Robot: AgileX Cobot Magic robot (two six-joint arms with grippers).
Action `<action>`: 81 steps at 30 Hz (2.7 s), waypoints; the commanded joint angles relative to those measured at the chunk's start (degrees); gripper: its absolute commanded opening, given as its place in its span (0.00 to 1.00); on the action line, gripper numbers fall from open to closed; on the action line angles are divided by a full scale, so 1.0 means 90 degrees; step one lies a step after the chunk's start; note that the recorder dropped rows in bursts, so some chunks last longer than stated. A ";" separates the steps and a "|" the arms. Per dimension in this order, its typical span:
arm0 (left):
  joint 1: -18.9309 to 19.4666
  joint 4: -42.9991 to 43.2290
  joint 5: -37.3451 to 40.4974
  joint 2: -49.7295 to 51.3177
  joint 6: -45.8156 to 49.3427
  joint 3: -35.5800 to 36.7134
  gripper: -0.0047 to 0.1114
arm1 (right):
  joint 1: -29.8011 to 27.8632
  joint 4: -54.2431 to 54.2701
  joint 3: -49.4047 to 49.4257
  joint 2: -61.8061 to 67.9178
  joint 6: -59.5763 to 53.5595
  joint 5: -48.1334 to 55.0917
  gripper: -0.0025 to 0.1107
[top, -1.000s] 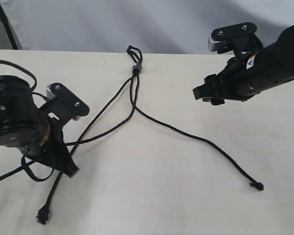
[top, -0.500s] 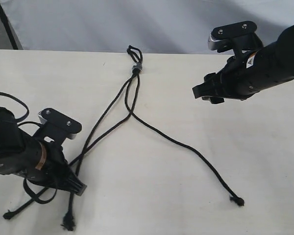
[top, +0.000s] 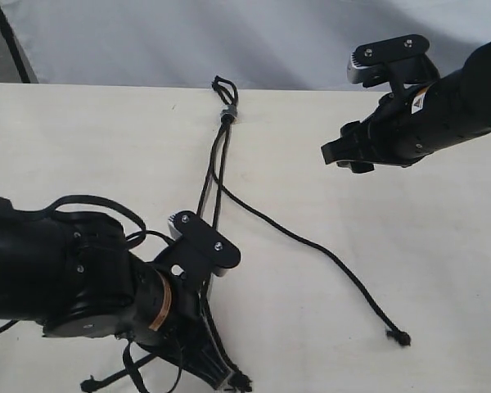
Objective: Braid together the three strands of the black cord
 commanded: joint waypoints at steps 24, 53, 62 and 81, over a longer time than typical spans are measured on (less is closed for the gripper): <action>0.1752 0.1198 -0.0731 -0.0445 -0.0621 0.1186 0.04 | 0.1011 0.0449 0.0014 0.0006 -0.0305 0.0746 0.54; 0.1752 0.1186 -0.0440 -0.0445 -0.0693 0.1197 0.04 | 0.4616 0.1398 0.1174 0.0964 -0.0025 -0.1110 0.54; 0.1752 0.1082 -0.0374 -0.0445 -0.0693 0.1197 0.04 | 0.4652 0.1304 0.1174 0.1398 -0.0172 -0.1254 0.48; 0.1752 0.1076 -0.0328 -0.0751 -0.0792 0.1497 0.04 | 0.4636 0.0816 0.1821 0.0347 -0.0070 0.0154 0.03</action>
